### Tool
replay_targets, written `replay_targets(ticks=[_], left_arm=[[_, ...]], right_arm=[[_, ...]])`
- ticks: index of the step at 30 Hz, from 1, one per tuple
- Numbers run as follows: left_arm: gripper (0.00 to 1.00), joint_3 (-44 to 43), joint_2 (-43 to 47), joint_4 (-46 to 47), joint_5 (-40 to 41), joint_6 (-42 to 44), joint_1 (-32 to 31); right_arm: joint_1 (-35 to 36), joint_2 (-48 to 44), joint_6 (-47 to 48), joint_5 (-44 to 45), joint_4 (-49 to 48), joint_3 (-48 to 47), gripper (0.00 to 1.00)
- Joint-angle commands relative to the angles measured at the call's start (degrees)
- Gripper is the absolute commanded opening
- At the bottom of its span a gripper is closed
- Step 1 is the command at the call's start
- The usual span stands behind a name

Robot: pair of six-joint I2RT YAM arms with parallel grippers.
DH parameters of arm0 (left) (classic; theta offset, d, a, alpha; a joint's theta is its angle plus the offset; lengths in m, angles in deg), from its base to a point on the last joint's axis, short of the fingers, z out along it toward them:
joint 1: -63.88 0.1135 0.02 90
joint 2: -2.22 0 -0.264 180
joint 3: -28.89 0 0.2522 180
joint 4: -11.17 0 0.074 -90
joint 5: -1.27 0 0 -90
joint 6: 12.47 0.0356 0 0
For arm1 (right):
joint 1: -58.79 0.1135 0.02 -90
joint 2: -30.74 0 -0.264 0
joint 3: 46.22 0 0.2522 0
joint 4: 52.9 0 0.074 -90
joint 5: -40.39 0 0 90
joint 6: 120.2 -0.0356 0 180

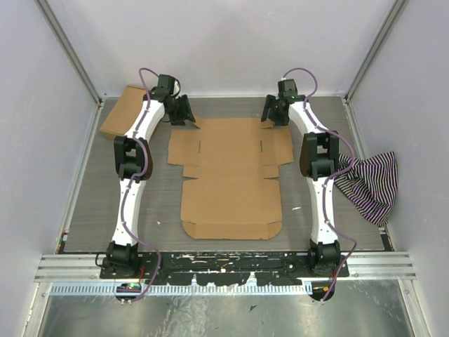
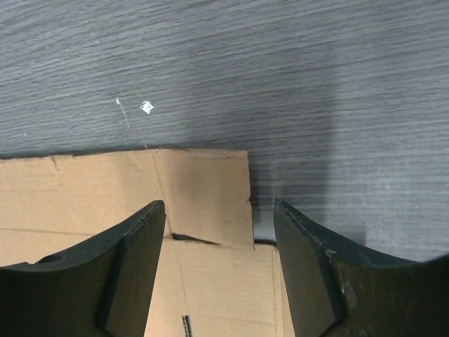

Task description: Fold the paper box

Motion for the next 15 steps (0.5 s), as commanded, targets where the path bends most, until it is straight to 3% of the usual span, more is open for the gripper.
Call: replay_targets(ticks=[1, 6, 11, 15], left_arm=[[0.56, -2.05, -2.02, 2.26, -1.74, -0.97, -0.22], [0.55, -2.06, -3.19, 3.7, -2.69, -1.39, -0.27], [0.43, -1.97, -3.57, 4.43, -4.35, -1.77, -0.33], [0.3, -0.12, -1.75, 5.43, -4.97, -1.88, -0.63]], right_arm=[[-0.2, 0.73, 0.84, -1.53, -3.44, -1.41, 0.67], [-0.19, -1.11, 1.1, -4.19, -7.5, 2.09, 0.58], [-0.23, -2.79, 1.47, -5.62, -8.25, 3.71, 0.29], [-0.13, -5.53, 1.58, -5.89, -8.45, 5.37, 0.16]])
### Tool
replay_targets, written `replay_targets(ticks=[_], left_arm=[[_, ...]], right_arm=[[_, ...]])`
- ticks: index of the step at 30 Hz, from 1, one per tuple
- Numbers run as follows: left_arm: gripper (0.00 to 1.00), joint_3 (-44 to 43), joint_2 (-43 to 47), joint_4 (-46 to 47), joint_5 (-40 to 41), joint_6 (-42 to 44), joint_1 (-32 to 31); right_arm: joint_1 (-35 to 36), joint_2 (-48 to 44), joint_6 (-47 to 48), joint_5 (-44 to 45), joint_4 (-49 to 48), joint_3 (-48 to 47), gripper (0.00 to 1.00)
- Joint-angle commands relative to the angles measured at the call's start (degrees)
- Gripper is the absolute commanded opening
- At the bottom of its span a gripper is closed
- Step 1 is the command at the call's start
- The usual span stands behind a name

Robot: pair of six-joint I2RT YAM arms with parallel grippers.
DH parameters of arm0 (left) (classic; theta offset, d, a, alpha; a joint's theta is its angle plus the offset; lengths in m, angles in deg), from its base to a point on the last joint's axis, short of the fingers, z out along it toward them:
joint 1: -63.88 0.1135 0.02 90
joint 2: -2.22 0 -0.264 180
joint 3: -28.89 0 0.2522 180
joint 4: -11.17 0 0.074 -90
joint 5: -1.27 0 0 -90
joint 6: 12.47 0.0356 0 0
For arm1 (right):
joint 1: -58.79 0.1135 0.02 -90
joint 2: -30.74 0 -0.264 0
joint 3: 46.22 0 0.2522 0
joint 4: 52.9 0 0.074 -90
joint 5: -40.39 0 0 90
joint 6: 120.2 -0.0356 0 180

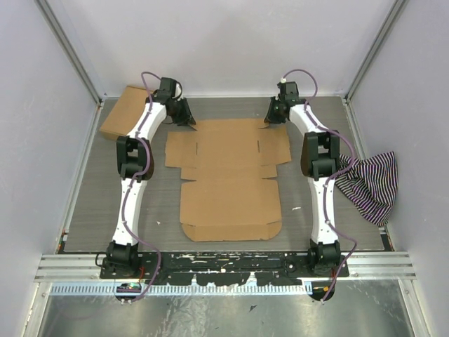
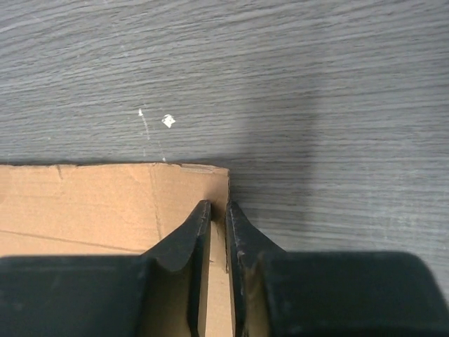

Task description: Fold the paper box

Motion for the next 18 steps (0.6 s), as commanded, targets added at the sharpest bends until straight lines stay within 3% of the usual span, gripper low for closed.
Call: replay_targets(ticks=[1, 7, 14, 16, 18], left_arm=[[0.28, 0.63, 1.62, 2.6, -1.98, -0.11, -0.67], [0.21, 3.09, 4.1, 2.98, -2.02, 1.27, -1.74], [0.24, 3.58, 4.81, 2.88, -3.05, 1.83, -2.84], [0.29, 3.67, 5.12, 2.8, -3.14, 2.02, -3.26], [0.35, 3.59, 5.22, 2.6, -2.8, 2.31, -3.63]], right_arm=[[0.33, -6.65, 1.0, -1.16, -0.68, 1.96, 0.14], [1.22, -11.58, 2.1, 0.62, -0.7, 5.61, 0.11], [3.29, -14.0, 3.91, 0.84, 1.0, 6.65, 0.11], [4.08, -13.31, 4.34, 0.88, 1.49, 6.02, 0.16], [4.77, -12.65, 4.49, 0.83, 1.66, 5.5, 0.27]])
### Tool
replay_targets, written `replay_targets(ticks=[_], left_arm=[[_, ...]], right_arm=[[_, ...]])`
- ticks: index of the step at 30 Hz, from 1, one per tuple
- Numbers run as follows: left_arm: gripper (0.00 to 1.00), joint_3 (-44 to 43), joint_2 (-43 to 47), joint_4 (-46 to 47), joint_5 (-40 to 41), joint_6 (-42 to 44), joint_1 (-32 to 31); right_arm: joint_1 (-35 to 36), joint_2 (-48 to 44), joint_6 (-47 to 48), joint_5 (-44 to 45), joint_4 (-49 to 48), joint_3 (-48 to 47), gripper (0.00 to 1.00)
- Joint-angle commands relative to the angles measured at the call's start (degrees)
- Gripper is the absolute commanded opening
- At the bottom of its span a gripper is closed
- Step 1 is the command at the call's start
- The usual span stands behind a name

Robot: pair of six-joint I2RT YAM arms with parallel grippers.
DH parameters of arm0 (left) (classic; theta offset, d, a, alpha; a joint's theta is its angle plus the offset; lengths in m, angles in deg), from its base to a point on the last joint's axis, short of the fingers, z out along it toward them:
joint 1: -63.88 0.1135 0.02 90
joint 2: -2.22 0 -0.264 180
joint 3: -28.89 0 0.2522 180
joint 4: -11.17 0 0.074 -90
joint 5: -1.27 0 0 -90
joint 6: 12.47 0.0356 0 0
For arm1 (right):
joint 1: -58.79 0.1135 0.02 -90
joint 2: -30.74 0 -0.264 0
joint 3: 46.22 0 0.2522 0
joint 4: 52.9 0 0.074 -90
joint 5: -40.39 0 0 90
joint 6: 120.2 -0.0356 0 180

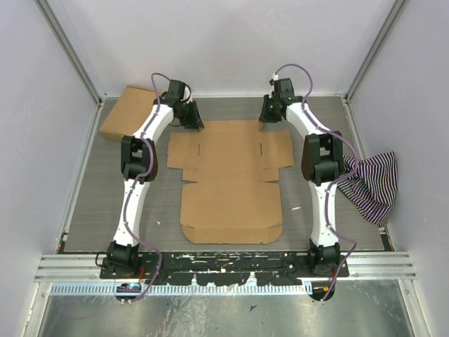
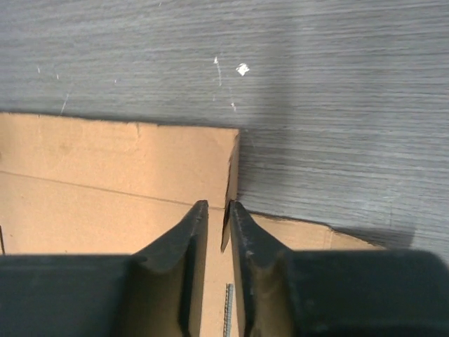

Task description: Fold the paper box

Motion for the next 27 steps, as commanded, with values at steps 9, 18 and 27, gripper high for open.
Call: replay_targets(ticks=[9, 18, 27], left_arm=[[0.39, -1.36, 4.41, -1.5, 1.39, 2.29, -0.94], [0.39, -2.4, 5.0, -0.29, 1.26, 1.83, -1.86], [0.39, -2.43, 5.58, 1.01, 0.52, 1.03, -2.8]], right_arm=[[3.48, 0.74, 1.2, 0.73, 0.33, -4.79, 0.44], [3.8, 4.43, 0.62, -0.53, -0.44, -7.16, 0.45], [3.85, 9.15, 0.36, -2.23, -0.12, -7.76, 0.46]])
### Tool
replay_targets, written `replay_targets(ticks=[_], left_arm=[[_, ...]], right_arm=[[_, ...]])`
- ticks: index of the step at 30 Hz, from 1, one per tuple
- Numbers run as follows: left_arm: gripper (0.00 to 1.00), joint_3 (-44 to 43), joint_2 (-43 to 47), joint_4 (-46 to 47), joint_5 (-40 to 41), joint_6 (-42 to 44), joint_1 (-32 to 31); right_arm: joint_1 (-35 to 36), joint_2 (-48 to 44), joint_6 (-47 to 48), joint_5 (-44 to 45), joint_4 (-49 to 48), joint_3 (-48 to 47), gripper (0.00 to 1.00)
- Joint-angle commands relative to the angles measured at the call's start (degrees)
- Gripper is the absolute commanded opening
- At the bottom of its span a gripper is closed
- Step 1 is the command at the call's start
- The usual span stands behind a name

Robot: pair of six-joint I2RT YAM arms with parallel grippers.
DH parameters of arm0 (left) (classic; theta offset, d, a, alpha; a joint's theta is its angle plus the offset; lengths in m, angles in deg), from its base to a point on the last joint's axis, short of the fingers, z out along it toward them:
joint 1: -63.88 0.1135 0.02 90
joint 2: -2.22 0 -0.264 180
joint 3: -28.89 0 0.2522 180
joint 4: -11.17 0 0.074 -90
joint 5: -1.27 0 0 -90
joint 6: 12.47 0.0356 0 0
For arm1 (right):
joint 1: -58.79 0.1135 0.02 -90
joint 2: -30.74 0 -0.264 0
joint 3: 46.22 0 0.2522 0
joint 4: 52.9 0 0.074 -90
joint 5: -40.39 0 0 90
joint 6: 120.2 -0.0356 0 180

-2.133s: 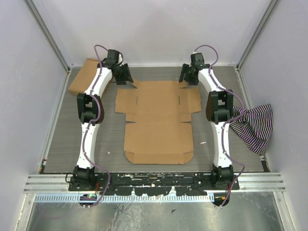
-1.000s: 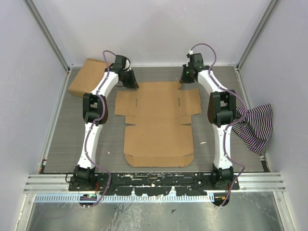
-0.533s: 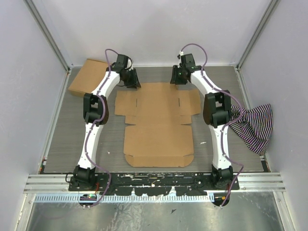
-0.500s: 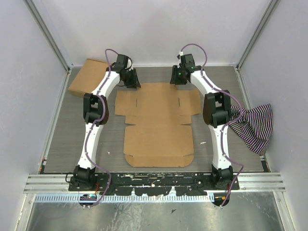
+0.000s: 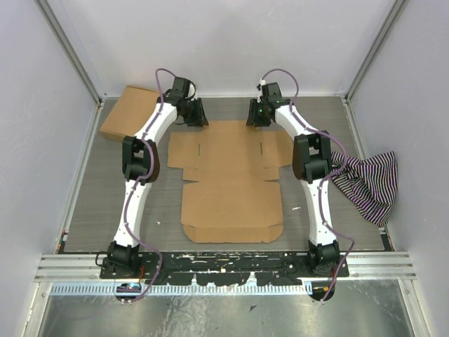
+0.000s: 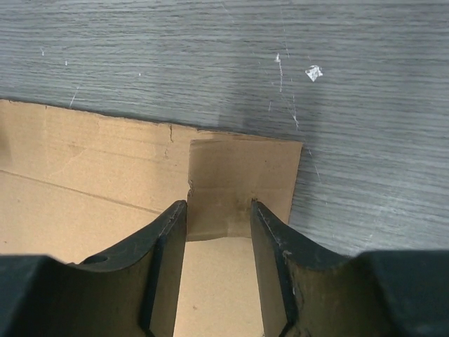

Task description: Fold the paper box

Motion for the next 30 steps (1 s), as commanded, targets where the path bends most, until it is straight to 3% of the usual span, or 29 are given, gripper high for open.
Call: replay_targets(ticks=[1, 8, 14, 23, 30], left_arm=[[0.39, -2.09, 3.58, 1.9, -1.01, -0.39, -0.65], [0.41, -2.32, 3.13, 4.71, -2.16, -1.97, -1.34], [0.41, -6.87, -2.68, 4.11, -2.94, -3.94, -1.37], [0.38, -6.99, -7.01, 4.51, -3.33, -6.2, -1.22], [0.38, 4.07, 6.02, 8.35, 1.06, -3.72, -0.29]], right_arm=[[0.19, 2.3, -0.14, -1.21, -0.9, -1.86, 0.46], [0.19, 2.54, -0.85, -1.32, -1.49, 0.42, 0.46], [0.19, 1.52, -1.61, -1.7, -2.44, 2.71, 0.48], [0.19, 0.78, -1.4, -0.96, -2.36, 4.16, 0.5], [0.05, 2.9, -1.26, -0.83, -0.68, 1.86, 0.47]])
